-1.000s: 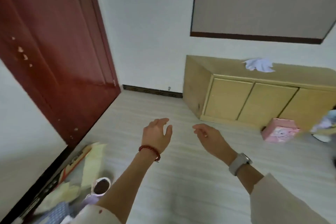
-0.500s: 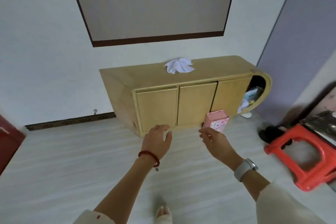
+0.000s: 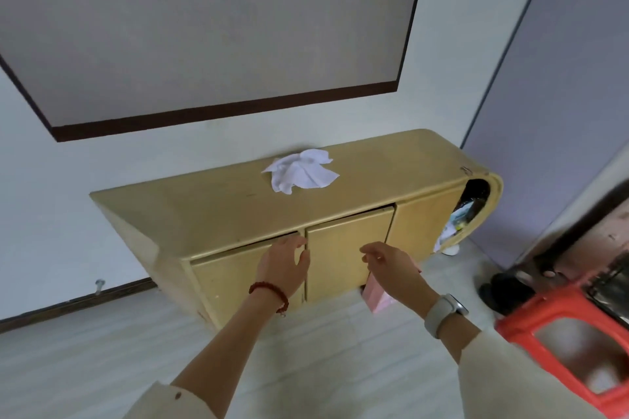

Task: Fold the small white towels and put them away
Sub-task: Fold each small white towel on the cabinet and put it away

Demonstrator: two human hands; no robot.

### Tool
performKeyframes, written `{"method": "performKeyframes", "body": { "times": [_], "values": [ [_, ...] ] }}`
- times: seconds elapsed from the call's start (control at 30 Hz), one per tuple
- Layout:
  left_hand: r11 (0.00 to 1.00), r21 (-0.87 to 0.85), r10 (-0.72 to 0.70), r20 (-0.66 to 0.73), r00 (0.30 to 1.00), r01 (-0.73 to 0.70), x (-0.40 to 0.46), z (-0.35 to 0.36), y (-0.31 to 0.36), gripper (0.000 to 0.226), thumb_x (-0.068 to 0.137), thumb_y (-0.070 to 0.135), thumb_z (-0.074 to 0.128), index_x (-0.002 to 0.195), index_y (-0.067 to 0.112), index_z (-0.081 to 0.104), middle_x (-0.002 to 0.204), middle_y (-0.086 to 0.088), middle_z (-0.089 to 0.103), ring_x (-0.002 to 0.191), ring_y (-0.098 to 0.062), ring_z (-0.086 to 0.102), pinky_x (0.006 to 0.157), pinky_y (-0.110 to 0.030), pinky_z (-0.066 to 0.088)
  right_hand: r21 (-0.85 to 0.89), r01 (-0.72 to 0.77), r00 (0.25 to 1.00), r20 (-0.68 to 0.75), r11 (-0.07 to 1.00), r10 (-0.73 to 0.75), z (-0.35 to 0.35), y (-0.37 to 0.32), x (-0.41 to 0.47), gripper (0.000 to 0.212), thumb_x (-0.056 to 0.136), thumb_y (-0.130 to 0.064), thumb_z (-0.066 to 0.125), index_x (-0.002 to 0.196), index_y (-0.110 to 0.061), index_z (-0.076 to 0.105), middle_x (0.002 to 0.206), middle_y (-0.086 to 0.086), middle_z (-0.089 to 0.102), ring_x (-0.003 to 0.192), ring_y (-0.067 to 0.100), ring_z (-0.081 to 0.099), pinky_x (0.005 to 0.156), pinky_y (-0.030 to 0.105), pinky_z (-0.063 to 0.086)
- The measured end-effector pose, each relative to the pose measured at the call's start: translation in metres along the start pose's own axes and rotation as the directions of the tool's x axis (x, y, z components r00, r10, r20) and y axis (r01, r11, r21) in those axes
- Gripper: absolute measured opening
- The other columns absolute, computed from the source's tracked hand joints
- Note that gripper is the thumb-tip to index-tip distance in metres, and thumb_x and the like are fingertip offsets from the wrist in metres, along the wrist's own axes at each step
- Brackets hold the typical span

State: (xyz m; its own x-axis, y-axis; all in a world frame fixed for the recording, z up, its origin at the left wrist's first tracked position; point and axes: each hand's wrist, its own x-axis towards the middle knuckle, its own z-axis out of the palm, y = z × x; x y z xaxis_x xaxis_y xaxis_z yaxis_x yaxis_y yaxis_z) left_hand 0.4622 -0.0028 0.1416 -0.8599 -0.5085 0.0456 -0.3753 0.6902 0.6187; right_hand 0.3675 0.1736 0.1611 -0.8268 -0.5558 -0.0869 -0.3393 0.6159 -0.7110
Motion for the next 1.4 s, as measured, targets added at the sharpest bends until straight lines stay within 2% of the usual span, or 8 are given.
{"method": "performKeyframes", "body": {
  "times": [0.4, 0.7, 0.83, 1.0, 1.1, 1.2, 1.3, 1.4],
  "values": [
    [0.975, -0.068, -0.208, 0.077, 0.975, 0.213, 0.252, 0.118, -0.024, 0.029, 0.09, 0.018, 0.052, 0.118, 0.013, 0.058, 0.12, -0.004, 0.057, 0.107, -0.021, 0.054, 0.092, -0.032, 0.043, -0.047, -0.005, 0.996, 0.086, 0.999, 0.009, 0.017, 0.1, 0.293, 0.025, 0.091, -0.007, 0.046, 0.11, -0.009, 0.063, 0.106, 0.008, 0.067, 0.098, 0.024, 0.06, 0.087, 0.027, 0.041],
    [0.925, -0.01, -0.379, 0.046, 0.924, 0.38, 0.37, 0.183, -0.035, 0.034, 0.089, 0.011, 0.048, 0.122, 0.012, 0.054, 0.126, -0.004, 0.051, 0.115, -0.021, 0.047, 0.097, -0.031, 0.037, -0.427, 0.243, 0.922, 0.381, 0.871, -0.071, 0.06, 0.139, 0.477, 0.047, 0.09, -0.013, 0.043, 0.135, -0.022, 0.039, 0.136, 0.006, 0.039, 0.124, 0.025, 0.035, 0.095, 0.035, 0.038],
    [0.925, 0.052, -0.378, 0.001, 0.926, 0.377, 0.394, 0.191, -0.055, 0.033, 0.083, 0.015, 0.046, 0.11, 0.007, 0.061, 0.111, -0.011, 0.058, 0.1, -0.029, 0.053, 0.085, -0.038, 0.045, -0.521, 0.375, 0.875, 0.473, 0.767, -0.106, 0.09, 0.148, 0.52, 0.05, 0.09, -0.021, 0.042, 0.139, -0.029, 0.032, 0.147, 0.005, 0.023, 0.135, 0.026, 0.021, 0.105, 0.043, 0.027],
    [0.948, 0.055, -0.313, -0.017, 0.949, 0.314, 0.41, 0.203, -0.071, 0.041, 0.074, 0.021, 0.037, 0.1, 0.004, 0.064, 0.093, -0.014, 0.062, 0.079, -0.033, 0.061, 0.068, -0.037, 0.052, -0.543, 0.429, 0.871, 0.462, 0.722, -0.17, 0.109, 0.15, 0.548, 0.028, 0.095, -0.027, 0.037, 0.118, -0.021, 0.052, 0.133, 0.003, 0.04, 0.123, 0.026, 0.034, 0.098, 0.038, 0.026],
    [0.948, -0.015, -0.317, 0.003, 0.948, 0.317, 0.423, 0.204, -0.068, 0.037, 0.074, 0.011, 0.05, 0.11, 0.003, 0.059, 0.105, -0.017, 0.056, 0.087, -0.034, 0.059, 0.07, -0.038, 0.053, -0.404, 0.372, 0.871, 0.463, 0.836, -0.164, 0.103, 0.144, 0.552, 0.022, 0.096, -0.024, 0.038, 0.11, -0.014, 0.052, 0.121, 0.0, 0.048, 0.117, 0.023, 0.039, 0.091, 0.034, 0.027],
    [0.97, -0.061, -0.239, -0.028, 0.971, 0.237, 0.442, 0.203, -0.056, 0.047, 0.068, 0.006, 0.065, 0.114, 0.006, 0.054, 0.108, -0.018, 0.052, 0.087, -0.031, 0.056, 0.074, -0.03, 0.047, -0.093, 0.227, 0.88, 0.446, 0.969, -0.163, 0.074, 0.13, 0.555, 0.008, 0.096, -0.013, 0.04, 0.095, -0.012, 0.048, 0.089, 0.0, 0.05, 0.084, 0.024, 0.047, 0.071, 0.029, 0.029],
    [0.974, -0.127, -0.197, -0.086, 0.977, 0.185, 0.469, 0.198, -0.035, 0.033, 0.074, 0.025, 0.052, 0.1, 0.007, 0.059, 0.102, -0.013, 0.056, 0.087, -0.028, 0.058, 0.072, -0.022, 0.045, 0.031, 0.204, 0.889, 0.412, 0.978, -0.199, 0.032, 0.116, 0.556, 0.007, 0.096, -0.013, 0.039, 0.09, -0.012, 0.043, 0.074, 0.011, 0.052, 0.063, 0.028, 0.044, 0.059, 0.036, 0.033],
    [0.973, -0.171, -0.18, -0.135, 0.974, 0.156, 0.497, 0.193, -0.006, 0.03, 0.077, 0.03, 0.045, 0.084, 0.004, 0.059, 0.089, -0.01, 0.057, 0.075, -0.025, 0.058, 0.064, -0.02, 0.043, 0.044, 0.232, 0.916, 0.326, 0.972, -0.233, -0.01, 0.11, 0.561, 0.01, 0.094, -0.018, 0.037, 0.09, -0.013, 0.044, 0.077, 0.014, 0.056, 0.066, 0.031, 0.049, 0.061, 0.038, 0.038]
  ]
}}
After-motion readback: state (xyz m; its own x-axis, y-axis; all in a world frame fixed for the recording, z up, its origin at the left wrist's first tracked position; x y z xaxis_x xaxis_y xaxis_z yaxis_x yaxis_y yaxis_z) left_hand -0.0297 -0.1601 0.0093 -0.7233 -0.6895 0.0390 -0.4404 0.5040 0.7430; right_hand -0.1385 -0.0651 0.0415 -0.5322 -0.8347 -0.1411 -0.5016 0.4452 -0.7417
